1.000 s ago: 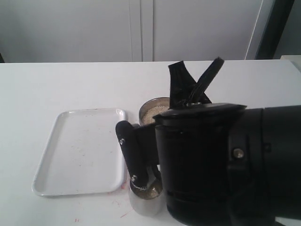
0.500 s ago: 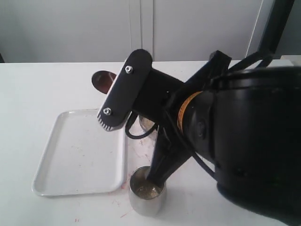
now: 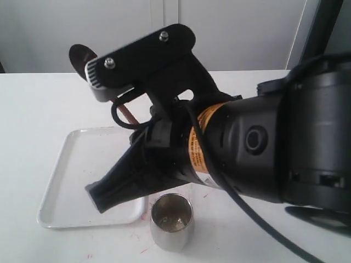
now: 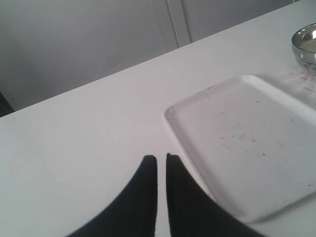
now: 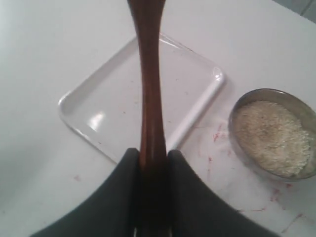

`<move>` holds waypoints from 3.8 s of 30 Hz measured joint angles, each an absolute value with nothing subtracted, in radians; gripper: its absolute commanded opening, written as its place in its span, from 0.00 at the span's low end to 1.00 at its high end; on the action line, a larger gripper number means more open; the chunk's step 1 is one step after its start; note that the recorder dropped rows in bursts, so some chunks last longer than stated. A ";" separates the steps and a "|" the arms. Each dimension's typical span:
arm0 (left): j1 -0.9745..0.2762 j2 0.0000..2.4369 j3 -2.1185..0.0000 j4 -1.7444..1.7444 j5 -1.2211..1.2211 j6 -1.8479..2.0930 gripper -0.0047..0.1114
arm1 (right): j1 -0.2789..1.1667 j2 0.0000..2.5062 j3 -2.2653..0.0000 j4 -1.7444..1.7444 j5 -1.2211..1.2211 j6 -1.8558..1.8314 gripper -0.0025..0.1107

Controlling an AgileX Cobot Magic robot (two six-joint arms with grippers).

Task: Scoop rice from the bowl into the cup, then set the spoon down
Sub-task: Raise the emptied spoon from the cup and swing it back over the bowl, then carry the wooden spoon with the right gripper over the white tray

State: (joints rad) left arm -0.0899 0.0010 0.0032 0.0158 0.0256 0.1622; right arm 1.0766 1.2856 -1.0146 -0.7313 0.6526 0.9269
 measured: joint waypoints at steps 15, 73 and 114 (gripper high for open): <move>-0.090 0.001 0.003 0.016 0.026 0.162 0.16 | 1.072 1.286 -1.015 -0.790 0.438 1.383 0.02; -0.090 0.001 0.003 0.016 0.026 0.162 0.16 | 0.853 1.614 -1.275 -0.759 0.258 1.142 0.02; -0.090 0.001 0.003 0.016 0.026 0.162 0.16 | 0.772 2.134 -1.901 0.205 1.051 0.312 0.02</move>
